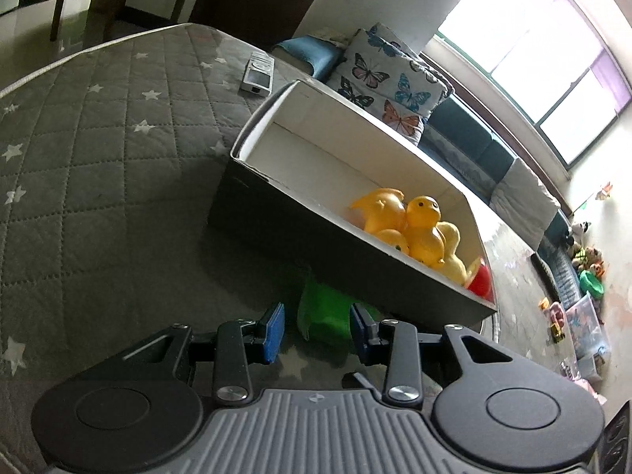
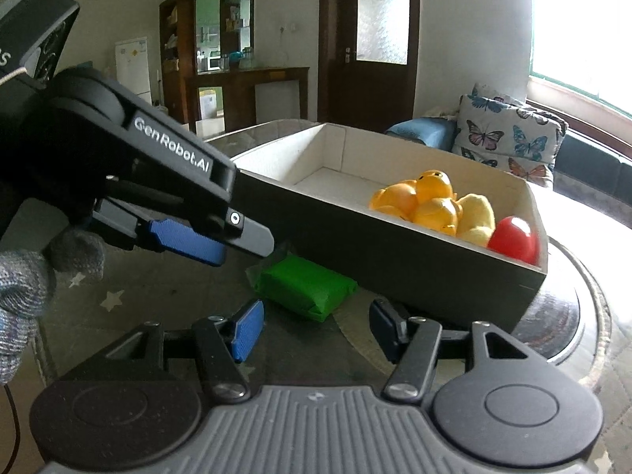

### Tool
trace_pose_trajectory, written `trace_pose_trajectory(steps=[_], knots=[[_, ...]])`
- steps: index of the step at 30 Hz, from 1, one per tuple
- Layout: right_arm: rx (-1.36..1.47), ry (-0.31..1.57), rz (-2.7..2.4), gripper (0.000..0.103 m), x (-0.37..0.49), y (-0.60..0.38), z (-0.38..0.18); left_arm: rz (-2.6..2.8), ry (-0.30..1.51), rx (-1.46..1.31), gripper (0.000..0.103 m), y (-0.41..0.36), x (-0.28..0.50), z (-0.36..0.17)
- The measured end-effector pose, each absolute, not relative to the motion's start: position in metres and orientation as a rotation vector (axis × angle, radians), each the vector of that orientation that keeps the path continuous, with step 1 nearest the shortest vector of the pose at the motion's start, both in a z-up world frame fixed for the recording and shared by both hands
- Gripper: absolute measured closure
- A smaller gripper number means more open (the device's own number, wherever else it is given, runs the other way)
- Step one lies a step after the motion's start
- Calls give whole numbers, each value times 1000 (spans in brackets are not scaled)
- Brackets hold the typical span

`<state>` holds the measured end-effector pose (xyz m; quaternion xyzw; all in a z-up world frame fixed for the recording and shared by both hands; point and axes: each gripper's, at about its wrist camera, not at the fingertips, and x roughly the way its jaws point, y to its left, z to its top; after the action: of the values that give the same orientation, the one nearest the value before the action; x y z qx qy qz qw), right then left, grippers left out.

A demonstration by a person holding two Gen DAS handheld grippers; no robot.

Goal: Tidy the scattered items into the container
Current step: 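Withdraw both grippers from the box toward the green block, then grasp the green block between the left and right grippers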

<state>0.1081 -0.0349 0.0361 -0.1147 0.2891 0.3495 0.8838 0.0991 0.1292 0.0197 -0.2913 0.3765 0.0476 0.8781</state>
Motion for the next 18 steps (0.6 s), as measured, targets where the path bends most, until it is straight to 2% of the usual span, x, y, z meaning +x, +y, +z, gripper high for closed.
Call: trace_pose_trajectory(steps=[18], knots=[[-268,643,742,45,128,-16,23,82,819,-644,64,137,122,4]])
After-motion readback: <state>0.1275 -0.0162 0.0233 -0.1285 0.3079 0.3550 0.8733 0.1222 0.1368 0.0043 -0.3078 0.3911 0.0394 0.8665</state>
